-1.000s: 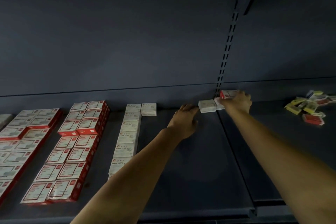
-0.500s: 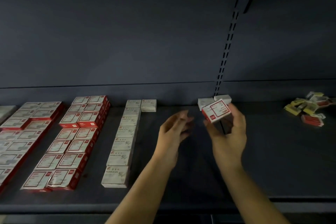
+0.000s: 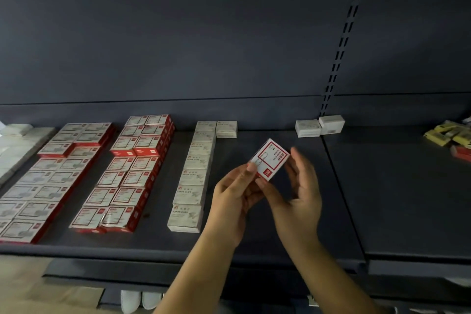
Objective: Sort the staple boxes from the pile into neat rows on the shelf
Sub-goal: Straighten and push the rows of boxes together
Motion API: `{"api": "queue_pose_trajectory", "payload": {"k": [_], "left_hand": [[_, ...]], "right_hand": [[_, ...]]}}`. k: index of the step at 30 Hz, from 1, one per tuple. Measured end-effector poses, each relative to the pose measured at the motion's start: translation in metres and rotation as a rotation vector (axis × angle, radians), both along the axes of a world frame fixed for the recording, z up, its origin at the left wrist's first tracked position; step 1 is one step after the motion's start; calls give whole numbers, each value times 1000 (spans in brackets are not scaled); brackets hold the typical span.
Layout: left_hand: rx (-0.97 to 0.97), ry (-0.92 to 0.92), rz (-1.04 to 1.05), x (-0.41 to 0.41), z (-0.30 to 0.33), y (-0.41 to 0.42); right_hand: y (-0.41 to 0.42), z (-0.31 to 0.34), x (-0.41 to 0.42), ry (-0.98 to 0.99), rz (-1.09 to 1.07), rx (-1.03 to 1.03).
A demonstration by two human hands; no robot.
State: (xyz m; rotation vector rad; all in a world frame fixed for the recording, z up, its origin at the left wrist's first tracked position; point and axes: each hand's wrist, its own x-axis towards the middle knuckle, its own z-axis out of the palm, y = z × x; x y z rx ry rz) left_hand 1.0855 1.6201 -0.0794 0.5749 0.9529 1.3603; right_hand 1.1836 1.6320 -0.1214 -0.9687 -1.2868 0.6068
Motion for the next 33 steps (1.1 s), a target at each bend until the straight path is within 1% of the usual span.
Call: {"api": "queue_pose_trajectory", "payload": {"k": [3, 8, 11, 13, 16, 18, 20, 22, 25, 27, 29, 31, 32, 33], "left_hand": [[-4, -13, 19, -2, 0, 0], [3, -41, 27, -1, -2, 0], [5, -80, 27, 2, -8, -2], [-13, -97, 27, 4, -9, -2], [-37, -108, 32, 7, -9, -3], [-47, -112, 36, 9, -9, -6], [-53, -116, 36, 7, -10, -9], [-56, -116, 46, 1, -10, -11], [-52, -78, 67, -15, -11, -11], [-27, -54, 61, -30, -10, -12], [6, -23, 37, -48, -6, -15], [39, 40, 49, -68, -2, -18], [63, 96, 83, -80, -1, -19], [116, 196, 127, -94, 1, -21]], "right_hand": [[-1, 1, -1, 8, 20, -22], [3, 3, 2, -90, -17, 58], [4, 3, 3, -58, -26, -11], [3, 3, 3, -43, 9, -52], [2, 2, 4, -61, 44, -32], [2, 4, 4, -75, 106, -43], [2, 8, 4, -130, 189, -49], [5, 11, 0, -249, 241, -15], [9, 14, -14, -391, 246, 39], [10, 16, -26, -428, 194, 79], [9, 19, -40, -430, 135, 107], [7, 23, -58, -393, 124, 94], [6, 25, -67, -371, 129, 84], [6, 26, -76, -357, 132, 80]]}}
